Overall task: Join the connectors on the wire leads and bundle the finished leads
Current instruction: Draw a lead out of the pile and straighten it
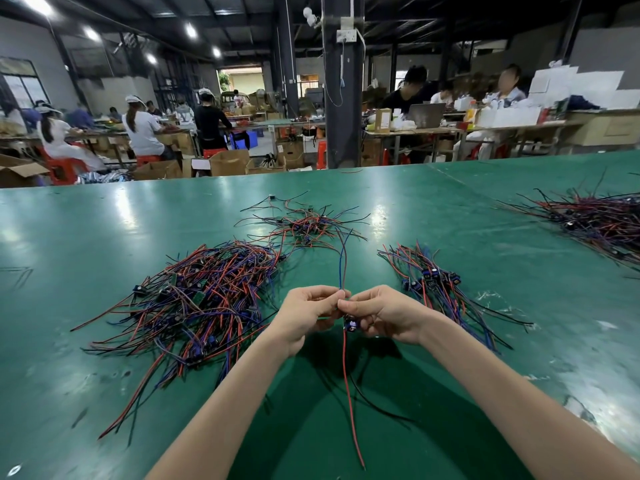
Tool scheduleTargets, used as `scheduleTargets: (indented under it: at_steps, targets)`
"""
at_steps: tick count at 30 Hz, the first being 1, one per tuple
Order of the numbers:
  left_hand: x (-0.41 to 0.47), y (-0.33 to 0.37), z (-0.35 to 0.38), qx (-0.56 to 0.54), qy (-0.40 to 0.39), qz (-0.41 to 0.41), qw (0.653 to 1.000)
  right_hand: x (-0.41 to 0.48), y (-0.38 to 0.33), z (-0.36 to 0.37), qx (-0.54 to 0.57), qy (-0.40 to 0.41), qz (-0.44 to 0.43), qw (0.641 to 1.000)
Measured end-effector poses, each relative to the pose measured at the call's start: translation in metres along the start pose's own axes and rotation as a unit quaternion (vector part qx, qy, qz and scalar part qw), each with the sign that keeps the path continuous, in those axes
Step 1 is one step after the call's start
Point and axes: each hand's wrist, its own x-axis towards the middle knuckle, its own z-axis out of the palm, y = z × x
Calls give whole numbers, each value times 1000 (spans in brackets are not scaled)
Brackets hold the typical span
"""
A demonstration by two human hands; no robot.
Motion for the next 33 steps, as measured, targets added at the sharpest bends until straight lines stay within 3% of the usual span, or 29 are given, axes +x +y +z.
scheduleTargets:
  at_steps: [5, 11, 18, 22, 26, 33]
  targets:
    - [3, -1, -2, -14, -6, -9, 1000, 1, 1, 0, 5, -1, 7, 1000]
    - [6, -5, -2, 8, 17, 38, 999, 2, 2, 0, 15, 11, 25, 1000]
    - [9, -13, 1, 132, 77, 135, 979, -1, -4, -3, 25, 14, 77, 997]
    - [11, -14, 1, 190, 119, 188, 956, 0, -3, -2, 26, 18, 62, 998]
    - [14, -9, -5, 171, 194, 197, 946, 1, -1, 5, -11, 10, 46, 999]
    - [13, -1, -15, 191, 259, 195, 926, -2, -5, 10, -36, 8, 30, 999]
